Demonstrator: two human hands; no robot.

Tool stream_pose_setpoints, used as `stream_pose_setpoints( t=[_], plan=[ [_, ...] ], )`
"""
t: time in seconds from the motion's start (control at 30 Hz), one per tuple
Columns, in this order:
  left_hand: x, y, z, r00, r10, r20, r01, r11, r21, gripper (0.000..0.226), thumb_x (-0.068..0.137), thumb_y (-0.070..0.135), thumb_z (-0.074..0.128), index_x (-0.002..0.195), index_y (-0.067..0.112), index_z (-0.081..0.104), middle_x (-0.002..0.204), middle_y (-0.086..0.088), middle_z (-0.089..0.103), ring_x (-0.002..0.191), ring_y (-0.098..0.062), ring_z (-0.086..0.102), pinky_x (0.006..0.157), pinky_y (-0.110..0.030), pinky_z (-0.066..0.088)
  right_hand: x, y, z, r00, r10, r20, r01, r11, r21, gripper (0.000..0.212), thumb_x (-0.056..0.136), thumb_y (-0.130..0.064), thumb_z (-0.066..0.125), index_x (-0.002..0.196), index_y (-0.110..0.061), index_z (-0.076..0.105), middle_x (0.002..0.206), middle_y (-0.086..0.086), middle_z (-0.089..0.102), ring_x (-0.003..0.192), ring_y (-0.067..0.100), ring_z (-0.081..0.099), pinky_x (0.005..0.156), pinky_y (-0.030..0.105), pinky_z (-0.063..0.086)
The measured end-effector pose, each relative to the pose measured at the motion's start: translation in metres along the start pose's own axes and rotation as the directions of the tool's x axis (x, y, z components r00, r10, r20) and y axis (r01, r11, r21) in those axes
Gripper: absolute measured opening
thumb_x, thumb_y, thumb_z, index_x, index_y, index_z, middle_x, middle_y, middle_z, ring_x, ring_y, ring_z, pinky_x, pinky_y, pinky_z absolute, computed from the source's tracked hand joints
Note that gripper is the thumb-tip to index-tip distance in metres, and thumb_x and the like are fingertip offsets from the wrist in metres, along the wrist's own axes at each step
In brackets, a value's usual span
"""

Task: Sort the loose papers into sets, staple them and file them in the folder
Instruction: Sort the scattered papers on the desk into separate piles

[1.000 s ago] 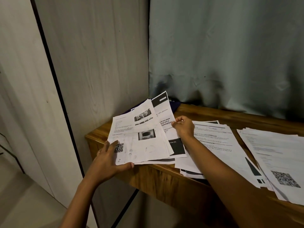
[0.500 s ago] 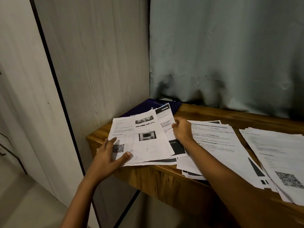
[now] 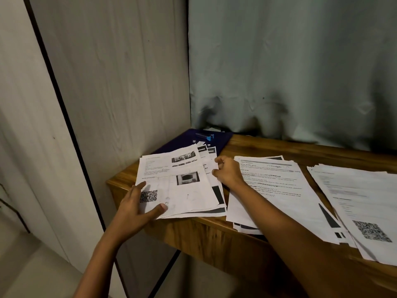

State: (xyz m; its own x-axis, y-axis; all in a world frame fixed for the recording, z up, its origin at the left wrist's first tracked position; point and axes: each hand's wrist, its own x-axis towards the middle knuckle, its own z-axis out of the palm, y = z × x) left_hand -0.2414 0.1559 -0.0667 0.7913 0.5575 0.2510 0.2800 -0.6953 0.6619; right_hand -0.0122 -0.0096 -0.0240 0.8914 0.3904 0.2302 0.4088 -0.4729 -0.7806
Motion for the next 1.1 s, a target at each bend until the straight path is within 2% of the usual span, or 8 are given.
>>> stream_pose_setpoints(
  t=[0.13, 0.3, 0.37, 0.43, 0.5, 0.7, 0.97, 1.1],
  plan=[
    [0.000, -0.004, 0.001, 0.999, 0.011, 0.045, -0.012, 1.000, 0.022, 0.128, 0.041, 0.093, 0.056, 0.147, 0.031, 0.021, 0.155, 0.004, 0.023, 0.137, -0.030, 0.031, 0.104, -0.053, 0.041, 0.002, -0.003, -0.002, 0.986, 0.137, -0.098, -0.110, 0.964, 0.242, 0.042, 0.074, -0.004, 0.078, 0.112, -0.007, 0.060, 0.104, 0.010, 0.068, 0.097, 0.024, 0.065, 0.079, 0.028, 0.049],
    [0.002, -0.004, 0.002, 0.999, 0.026, 0.043, -0.029, 0.997, 0.073, 0.138, 0.034, 0.097, 0.052, 0.149, 0.029, 0.018, 0.158, 0.003, 0.015, 0.143, -0.031, 0.020, 0.111, -0.054, 0.030, 0.009, -0.004, -0.007, 0.983, 0.166, -0.083, -0.112, 0.888, 0.446, 0.030, 0.067, -0.010, 0.085, 0.092, -0.011, 0.067, 0.096, 0.009, 0.073, 0.086, 0.023, 0.069, 0.084, 0.039, 0.056],
    [0.003, -0.002, 0.003, 0.999, 0.019, 0.049, -0.024, 0.995, 0.097, 0.134, 0.038, 0.096, 0.053, 0.149, 0.029, 0.017, 0.159, 0.001, 0.012, 0.145, -0.031, 0.014, 0.114, -0.054, 0.026, 0.013, -0.006, -0.013, 0.986, 0.149, -0.080, -0.092, 0.870, 0.484, 0.025, 0.070, -0.007, 0.082, 0.091, -0.009, 0.069, 0.092, 0.009, 0.073, 0.082, 0.022, 0.070, 0.081, 0.036, 0.057],
    [0.003, 0.000, 0.005, 0.998, 0.010, 0.055, -0.015, 0.994, 0.107, 0.128, 0.046, 0.089, 0.058, 0.149, 0.028, 0.016, 0.160, 0.000, 0.010, 0.146, -0.030, 0.010, 0.115, -0.053, 0.023, 0.017, -0.009, -0.021, 0.988, 0.118, -0.104, -0.055, 0.880, 0.471, 0.022, 0.073, -0.006, 0.080, 0.092, -0.007, 0.071, 0.087, 0.006, 0.073, 0.078, 0.020, 0.070, 0.078, 0.032, 0.057],
    [0.005, 0.001, 0.006, 0.998, 0.008, 0.060, -0.014, 0.995, 0.103, 0.132, 0.042, 0.093, 0.055, 0.149, 0.028, 0.016, 0.160, 0.000, 0.010, 0.146, -0.030, 0.011, 0.114, -0.052, 0.024, 0.022, -0.013, -0.030, 0.986, 0.077, -0.148, -0.009, 0.909, 0.416, 0.019, 0.074, -0.007, 0.079, 0.091, -0.007, 0.072, 0.082, 0.004, 0.071, 0.075, 0.016, 0.067, 0.078, 0.029, 0.055],
    [0.012, -0.002, 0.009, 0.997, 0.016, 0.077, -0.023, 0.995, 0.096, 0.137, 0.035, 0.099, 0.049, 0.149, 0.031, 0.014, 0.160, 0.003, 0.008, 0.145, -0.031, 0.012, 0.112, -0.055, 0.029, 0.040, -0.023, -0.059, 0.958, 0.015, -0.285, 0.097, 0.923, 0.373, 0.012, 0.077, -0.004, 0.075, 0.089, -0.008, 0.072, 0.078, 0.005, 0.068, 0.074, 0.016, 0.062, 0.080, 0.031, 0.054],
    [0.017, -0.005, 0.011, 0.998, 0.002, 0.057, -0.005, 0.999, 0.051, 0.130, 0.040, 0.095, 0.054, 0.149, 0.035, 0.015, 0.160, 0.003, 0.009, 0.144, -0.032, 0.018, 0.109, -0.056, 0.034, 0.040, -0.023, -0.075, 0.879, 0.007, -0.477, 0.216, 0.885, 0.412, 0.014, 0.083, -0.005, 0.070, 0.096, -0.003, 0.071, 0.085, 0.005, 0.068, 0.078, 0.015, 0.062, 0.075, 0.024, 0.053],
    [0.016, -0.005, 0.010, 0.999, 0.014, 0.049, -0.017, 0.999, 0.050, 0.129, 0.041, 0.095, 0.054, 0.148, 0.035, 0.016, 0.159, 0.004, 0.010, 0.143, -0.031, 0.021, 0.108, -0.054, 0.036, 0.040, -0.023, -0.071, 0.782, 0.105, -0.614, 0.299, 0.801, 0.519, 0.013, 0.083, -0.003, 0.069, 0.096, -0.002, 0.070, 0.087, 0.008, 0.068, 0.079, 0.014, 0.061, 0.076, 0.020, 0.053]
  ],
)
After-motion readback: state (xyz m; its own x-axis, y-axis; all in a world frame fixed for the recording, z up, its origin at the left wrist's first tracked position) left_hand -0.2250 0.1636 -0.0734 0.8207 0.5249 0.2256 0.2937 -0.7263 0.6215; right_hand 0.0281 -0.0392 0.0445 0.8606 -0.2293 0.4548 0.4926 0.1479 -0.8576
